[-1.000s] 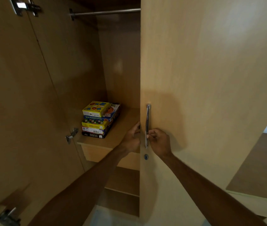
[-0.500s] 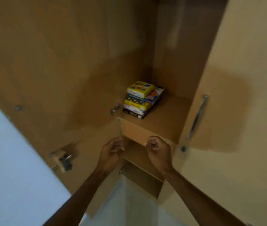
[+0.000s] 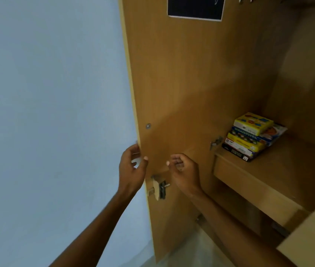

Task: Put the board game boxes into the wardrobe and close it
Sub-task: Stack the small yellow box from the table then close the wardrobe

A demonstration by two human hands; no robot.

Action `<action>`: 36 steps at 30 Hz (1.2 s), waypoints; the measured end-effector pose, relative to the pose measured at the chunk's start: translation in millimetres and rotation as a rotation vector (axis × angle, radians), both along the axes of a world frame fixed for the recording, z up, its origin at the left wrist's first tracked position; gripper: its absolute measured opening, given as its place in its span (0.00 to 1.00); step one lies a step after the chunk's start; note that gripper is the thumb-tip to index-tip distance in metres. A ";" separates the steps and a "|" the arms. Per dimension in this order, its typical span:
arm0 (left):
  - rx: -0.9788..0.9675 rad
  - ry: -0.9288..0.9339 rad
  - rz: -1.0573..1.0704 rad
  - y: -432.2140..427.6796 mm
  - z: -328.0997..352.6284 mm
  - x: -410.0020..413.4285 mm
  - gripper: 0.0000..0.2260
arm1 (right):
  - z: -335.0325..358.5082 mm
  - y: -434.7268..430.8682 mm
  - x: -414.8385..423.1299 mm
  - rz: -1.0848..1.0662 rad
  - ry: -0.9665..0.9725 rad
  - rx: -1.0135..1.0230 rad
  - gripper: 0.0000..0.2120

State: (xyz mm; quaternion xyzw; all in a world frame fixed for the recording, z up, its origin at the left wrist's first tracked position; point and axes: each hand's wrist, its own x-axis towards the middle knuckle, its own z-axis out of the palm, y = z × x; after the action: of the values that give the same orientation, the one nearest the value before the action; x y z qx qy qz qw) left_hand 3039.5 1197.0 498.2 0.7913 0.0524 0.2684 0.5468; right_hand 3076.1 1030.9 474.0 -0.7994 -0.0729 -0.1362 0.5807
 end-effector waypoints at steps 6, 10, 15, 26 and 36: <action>-0.055 -0.022 -0.147 17.7 3.6 -2.5 0.12 | -3.1 17.3 -20.3 -0.072 -0.024 -0.001 0.08; -0.096 -0.066 -0.259 11.7 -2.4 -16.5 0.14 | -11.8 6.0 -47.5 -0.163 -0.025 0.023 0.08; -0.043 -0.110 -0.532 -19.4 -6.7 -33.4 0.08 | -17.7 -29.1 -90.4 -0.325 -0.052 0.058 0.10; -0.049 -0.039 -0.844 -150.1 0.4 -10.7 0.05 | -8.9 -124.4 -139.3 -0.612 -0.193 -0.148 0.11; -0.011 -0.035 -1.008 -281.0 -7.8 19.7 0.03 | -16.8 -238.7 -124.1 -0.964 -0.177 -0.317 0.16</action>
State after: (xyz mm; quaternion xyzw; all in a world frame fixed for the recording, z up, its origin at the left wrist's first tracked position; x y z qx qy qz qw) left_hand 3059.2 916.0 490.3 0.7107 -0.3442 -0.0159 0.6133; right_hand 2952.0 792.2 457.2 -0.8056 0.2354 -0.4428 0.3154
